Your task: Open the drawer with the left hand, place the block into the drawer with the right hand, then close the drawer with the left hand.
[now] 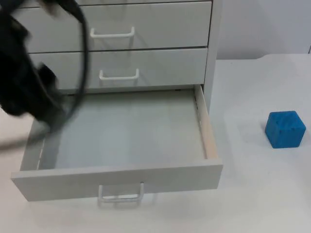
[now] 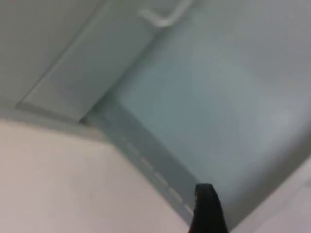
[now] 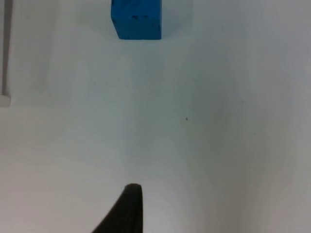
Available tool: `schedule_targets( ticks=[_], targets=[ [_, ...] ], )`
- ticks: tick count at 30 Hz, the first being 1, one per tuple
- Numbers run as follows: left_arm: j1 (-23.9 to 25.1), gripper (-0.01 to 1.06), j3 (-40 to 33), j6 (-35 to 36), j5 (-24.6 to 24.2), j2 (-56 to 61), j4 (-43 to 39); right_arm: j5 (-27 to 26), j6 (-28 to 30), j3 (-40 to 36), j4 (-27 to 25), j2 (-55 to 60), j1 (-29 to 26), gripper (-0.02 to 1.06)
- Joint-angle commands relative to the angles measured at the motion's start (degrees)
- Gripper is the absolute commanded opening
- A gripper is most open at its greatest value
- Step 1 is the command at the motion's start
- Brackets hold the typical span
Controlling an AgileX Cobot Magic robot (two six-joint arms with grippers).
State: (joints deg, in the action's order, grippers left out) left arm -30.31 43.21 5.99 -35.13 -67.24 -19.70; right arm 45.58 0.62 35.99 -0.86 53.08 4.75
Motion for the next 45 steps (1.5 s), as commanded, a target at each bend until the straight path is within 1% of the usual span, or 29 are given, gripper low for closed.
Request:
schedule_targets(
  ticks=[1, 2, 3, 4, 5, 6, 8, 10, 11, 13, 16, 18, 22, 23, 24, 25, 27, 28, 29, 30, 33, 35, 37, 40, 41, 45],
  targets=[
    [6.36, 0.55, 0.86, 0.67, 0.0, 2.71, 6.28, -0.21, 0.13, 0.25, -0.81, -0.08, -0.14, 1.05],
    [8.22, 0.55, 0.93, 0.67, -0.13, 3.34, 7.73, -0.21, 0.13, 0.25, -0.81, -0.08, -0.14, 1.05],
    [11.31, 0.55, 0.93, 0.67, -0.39, 4.5, 10.54, -0.21, 0.13, 0.25, -0.81, -0.08, -0.14, 1.05],
    [16.85, 0.55, 0.93, 0.67, -1.34, 5.86, 14.33, -0.21, 0.13, 0.25, -0.81, -0.08, -0.14, 1.05],
    [20.38, 0.55, 0.93, 0.67, -1.81, 6.74, 15.99, -0.21, 0.13, 0.25, -0.81, -0.08, -0.14, 1.05],
    [20.38, 0.55, 0.93, 0.67, -1.81, 6.74, 15.99, -0.21, 0.13, 0.25, -0.81, -0.08, -0.14, 1.05],
    [25.89, 0.55, 0.93, -0.41, -2.22, 7.93, 18.51, -0.21, 0.13, 0.25, -0.81, -0.08, -0.14, 1.05],
    [30.28, 0.55, 0.93, -2.77, -2.56, 9.02, 20.79, -0.21, 0.13, 0.25, -0.81, -0.08, -0.14, 1.05],
    [30.28, 0.55, 0.93, -2.77, -2.56, 9.02, 20.79, -0.21, 0.13, 0.25, -0.81, -0.08, -0.14, 1.05],
    [32.19, 0.55, 0.93, -4.43, -3.14, 9.52, 22.55, -0.21, 0.13, 0.25, -0.94, -0.08, -0.14, 1.05],
    [32.35, 0.55, 0.93, -4.84, -3.14, 9.61, 23.0, -0.21, 0.13, 0.25, -0.94, -0.08, -0.14, 1.05],
    [32.35, 0.55, 0.93, -7.14, -3.14, 9.61, 23.42, -0.32, 0.13, 0.25, -0.94, -0.08, -0.14, 1.05],
    [32.35, 0.55, 0.93, -7.2, -3.14, 9.61, 23.42, -0.32, 0.13, 0.25, -0.94, -0.08, -0.14, 1.05],
    [32.35, 0.58, 0.93, -7.2, -3.14, 9.73, 23.45, -0.32, 0.13, 0.25, -0.94, -0.08, -0.14, 1.05],
    [32.35, 0.67, 0.93, -7.2, -3.14, 10.25, 23.69, -0.32, 0.13, 0.25, -0.94, -0.08, -0.14, 1.05],
    [32.35, 0.67, 0.93, -7.2, -3.14, 10.25, 23.69, -0.32, 0.13, 0.25, -0.94, -0.08, -0.14, 1.05],
    [32.35, 0.9, 0.35, -7.2, -3.23, 11.81, 23.58, -0.32, 0.13, 0.25, -0.94, -0.08, -0.14, 1.05],
    [32.35, 0.94, 0.35, -7.2, -3.59, 12.24, 23.58, -0.32, 0.13, 0.25, -0.94, -0.08, -0.14, 1.05],
    [32.35, 1.05, 0.35, -7.2, -4.39, 13.36, 23.58, -0.32, 0.13, 0.25, -0.94, -0.08, -0.14, 1.05],
    [32.35, 1.05, 0.35, -7.2, -4.39, 13.36, 23.58, -0.32, 0.13, 0.25, -0.94, -0.08, -0.14, 1.05],
    [32.35, 1.05, 0.35, -7.2, -6.68, 18.57, 23.79, -0.21, 0.13, 0.25, -0.94, -0.08, -0.14, 1.05],
    [32.35, 1.05, 0.26, -7.2, -7.07, 20.22, 23.83, -0.21, 0.13, 0.25, -0.94, -0.08, -0.14, 1.05],
    [32.35, 1.05, -0.12, -7.2, -7.64, 24.55, 23.98, 0.0, 0.13, 0.25, -0.94, -0.08, -0.14, 1.05],
    [32.35, 1.05, -2.7, -7.2, -8.13, 30.82, 24.19, 0.0, 0.13, 0.25, -0.94, -0.08, -0.14, 1.05],
    [32.35, 1.05, -2.7, -7.2, -8.13, 30.82, 24.19, 0.0, 0.13, 0.25, -0.94, -0.08, -0.14, 1.05],
    [32.35, 1.05, -8.54, -7.2, -7.53, 38.3, 24.5, 0.0, 0.03, 0.25, -1.16, -0.08, -0.14, 1.05]
  ],
)
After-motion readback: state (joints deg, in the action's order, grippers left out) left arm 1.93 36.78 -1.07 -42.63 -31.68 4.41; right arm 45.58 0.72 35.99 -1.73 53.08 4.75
